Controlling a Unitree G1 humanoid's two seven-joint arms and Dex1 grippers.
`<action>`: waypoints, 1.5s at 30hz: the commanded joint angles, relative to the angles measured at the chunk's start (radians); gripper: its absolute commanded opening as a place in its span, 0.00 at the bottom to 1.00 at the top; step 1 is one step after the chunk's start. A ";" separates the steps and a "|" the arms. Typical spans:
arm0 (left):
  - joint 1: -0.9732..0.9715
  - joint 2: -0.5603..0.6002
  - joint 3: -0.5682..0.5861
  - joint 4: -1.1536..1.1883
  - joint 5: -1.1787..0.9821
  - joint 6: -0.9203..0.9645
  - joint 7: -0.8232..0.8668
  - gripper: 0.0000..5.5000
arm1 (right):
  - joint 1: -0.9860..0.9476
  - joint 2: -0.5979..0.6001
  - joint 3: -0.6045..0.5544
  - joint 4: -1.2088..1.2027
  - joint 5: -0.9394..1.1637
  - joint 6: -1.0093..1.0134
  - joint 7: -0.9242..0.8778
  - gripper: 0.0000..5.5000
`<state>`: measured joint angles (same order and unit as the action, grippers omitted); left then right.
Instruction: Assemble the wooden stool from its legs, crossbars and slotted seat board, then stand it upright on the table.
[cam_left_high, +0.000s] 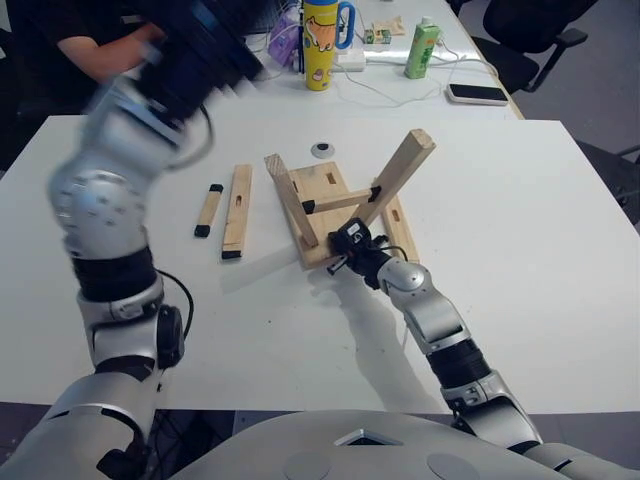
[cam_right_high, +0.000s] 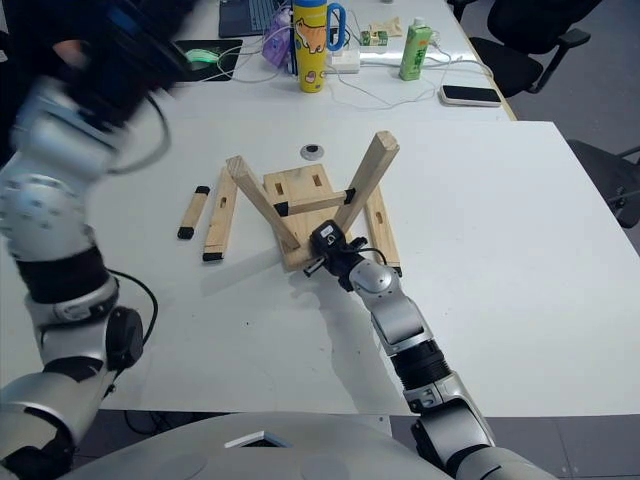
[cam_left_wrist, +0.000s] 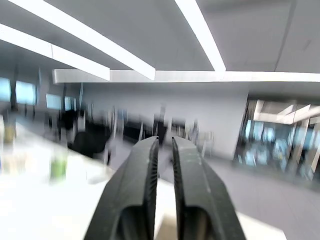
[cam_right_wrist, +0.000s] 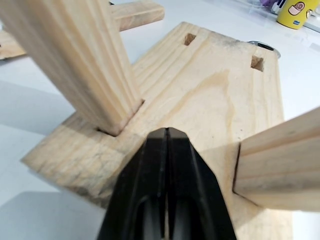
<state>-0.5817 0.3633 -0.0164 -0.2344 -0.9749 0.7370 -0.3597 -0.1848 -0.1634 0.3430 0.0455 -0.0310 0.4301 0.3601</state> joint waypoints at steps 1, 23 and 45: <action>0.226 0.039 -0.211 0.122 0.276 0.027 0.079 0.01 | 0.102 -0.018 0.082 0.158 -0.030 0.122 0.043 0.00; 0.339 0.027 -0.208 0.055 0.341 0.054 0.180 0.01 | 0.098 -0.037 0.102 0.138 -0.026 0.151 0.057 0.00; 0.395 -0.141 0.104 -0.064 0.681 -0.400 0.342 0.01 | 0.063 -0.049 -0.072 -0.158 0.156 -0.120 0.159 0.00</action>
<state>-0.1916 0.2193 0.0718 -0.3193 -0.3105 0.3204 -0.0106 -0.1025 -0.1727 0.2540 -0.0710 0.1002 0.2681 0.4505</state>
